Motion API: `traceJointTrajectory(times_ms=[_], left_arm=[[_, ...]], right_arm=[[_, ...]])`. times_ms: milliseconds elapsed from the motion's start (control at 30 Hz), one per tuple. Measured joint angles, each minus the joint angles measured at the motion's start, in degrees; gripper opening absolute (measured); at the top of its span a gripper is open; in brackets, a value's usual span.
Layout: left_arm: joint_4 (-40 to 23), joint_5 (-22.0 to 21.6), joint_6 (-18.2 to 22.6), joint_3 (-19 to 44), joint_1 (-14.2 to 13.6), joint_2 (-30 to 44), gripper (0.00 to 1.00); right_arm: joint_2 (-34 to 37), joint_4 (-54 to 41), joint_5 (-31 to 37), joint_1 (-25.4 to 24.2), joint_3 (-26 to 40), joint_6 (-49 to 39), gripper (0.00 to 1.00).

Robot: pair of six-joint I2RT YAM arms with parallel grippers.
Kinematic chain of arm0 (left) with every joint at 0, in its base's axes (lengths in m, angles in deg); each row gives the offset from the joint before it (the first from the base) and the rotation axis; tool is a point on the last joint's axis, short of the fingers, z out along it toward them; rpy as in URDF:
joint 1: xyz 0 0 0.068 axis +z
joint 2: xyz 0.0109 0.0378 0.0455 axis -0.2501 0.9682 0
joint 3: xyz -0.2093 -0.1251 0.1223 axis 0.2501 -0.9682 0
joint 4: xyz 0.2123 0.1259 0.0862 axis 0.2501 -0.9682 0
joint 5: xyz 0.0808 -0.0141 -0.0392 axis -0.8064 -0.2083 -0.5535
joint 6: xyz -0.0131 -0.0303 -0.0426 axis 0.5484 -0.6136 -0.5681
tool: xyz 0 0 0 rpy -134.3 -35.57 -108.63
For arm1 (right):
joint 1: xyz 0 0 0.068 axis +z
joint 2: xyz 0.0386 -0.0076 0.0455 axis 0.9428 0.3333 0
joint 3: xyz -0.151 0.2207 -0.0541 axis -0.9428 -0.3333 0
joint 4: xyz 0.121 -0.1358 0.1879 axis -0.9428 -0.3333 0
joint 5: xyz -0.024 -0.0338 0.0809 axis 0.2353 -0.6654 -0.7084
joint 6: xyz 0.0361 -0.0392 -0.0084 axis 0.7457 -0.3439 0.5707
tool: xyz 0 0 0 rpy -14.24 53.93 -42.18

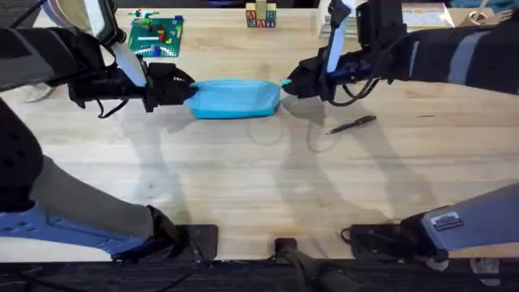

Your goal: Unzip the bag, pick up the pens from the table one at a time and place them inside, then zip the bag closed.

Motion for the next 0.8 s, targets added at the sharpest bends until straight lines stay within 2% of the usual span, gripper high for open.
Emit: traceJointTrajectory(times_ms=[500, 800], left_arm=[[0.0, -0.1, 0.0, 0.0, 0.0, 0.0, 0.042], [0.0, -0.1, 0.0, 0.0, 0.0, 0.0, 0.042]], right_arm=[[0.0, 3.9, 1.7, 3.1, 0.1, 3.5, 0.031], [0.0, 3.9, 1.7, 3.8, 3.7, 8.8, 0.031]])
